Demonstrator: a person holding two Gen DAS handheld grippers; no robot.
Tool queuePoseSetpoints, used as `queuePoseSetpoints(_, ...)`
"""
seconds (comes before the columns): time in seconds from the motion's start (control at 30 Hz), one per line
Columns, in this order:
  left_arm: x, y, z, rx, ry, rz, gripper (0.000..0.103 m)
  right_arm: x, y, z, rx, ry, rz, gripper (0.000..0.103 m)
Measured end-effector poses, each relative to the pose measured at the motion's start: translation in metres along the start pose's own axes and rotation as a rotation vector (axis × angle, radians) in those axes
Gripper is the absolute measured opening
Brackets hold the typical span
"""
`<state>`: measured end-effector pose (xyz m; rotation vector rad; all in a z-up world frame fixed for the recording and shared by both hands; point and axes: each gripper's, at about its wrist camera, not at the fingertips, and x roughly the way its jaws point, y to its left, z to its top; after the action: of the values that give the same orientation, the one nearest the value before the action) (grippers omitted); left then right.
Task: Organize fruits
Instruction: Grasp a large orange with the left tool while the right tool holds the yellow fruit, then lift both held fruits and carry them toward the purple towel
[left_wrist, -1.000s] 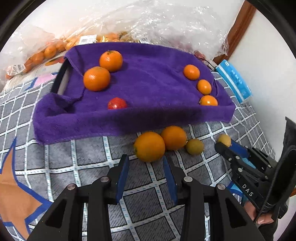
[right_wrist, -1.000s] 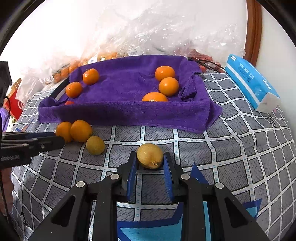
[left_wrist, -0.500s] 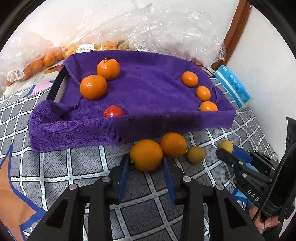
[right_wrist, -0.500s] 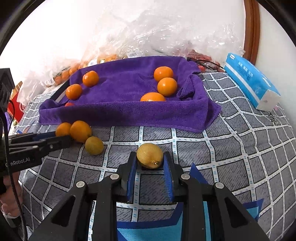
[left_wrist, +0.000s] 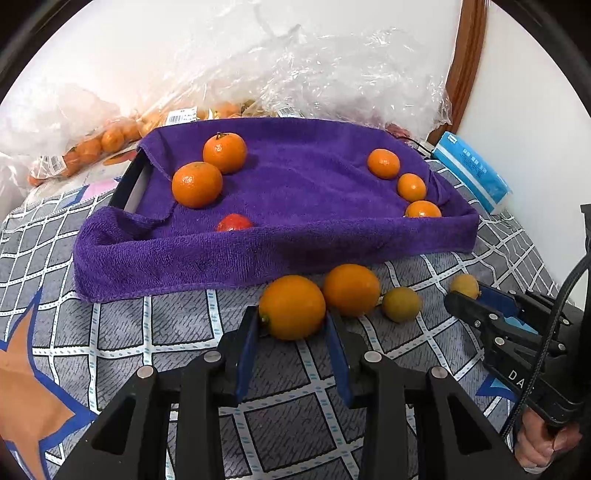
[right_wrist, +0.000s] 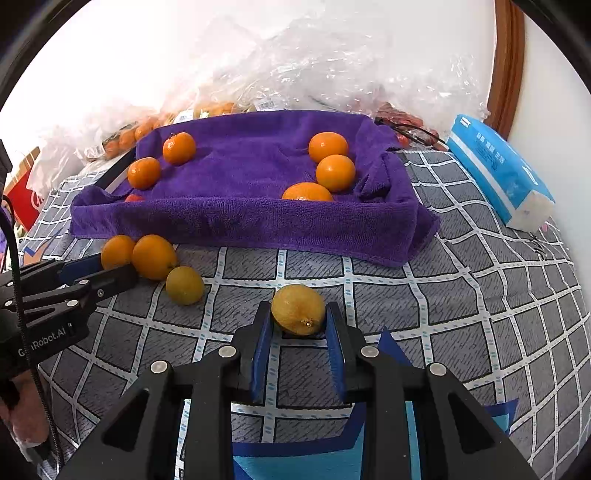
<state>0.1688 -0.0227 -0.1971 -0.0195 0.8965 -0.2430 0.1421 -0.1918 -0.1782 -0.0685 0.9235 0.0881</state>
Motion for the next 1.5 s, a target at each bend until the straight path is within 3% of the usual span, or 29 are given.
queuePoseSetpoints(0.67,-0.007,0.012,-0.003,-0.069,0.007,-0.045,0.033,-0.007,-0.007,-0.002,0.041,-0.021,0.009,0.028)
queuePoseSetpoints(0.87,-0.018,0.023,-0.009,-0.113,0.027,-0.035,0.033,-0.019,-0.007,-0.006,0.094,-0.029,0.063,0.028)
queuePoseSetpoints(1.2,-0.069,0.025,-0.008,-0.134,0.01,-0.02,0.033,-0.065,0.008,0.007,0.073,-0.076,0.058,0.028)
queuePoseSetpoints(1.5,-0.133,0.028,0.013,-0.138,-0.078,-0.01,0.033,-0.115,0.014,0.04,0.069,-0.151,0.026,0.028)
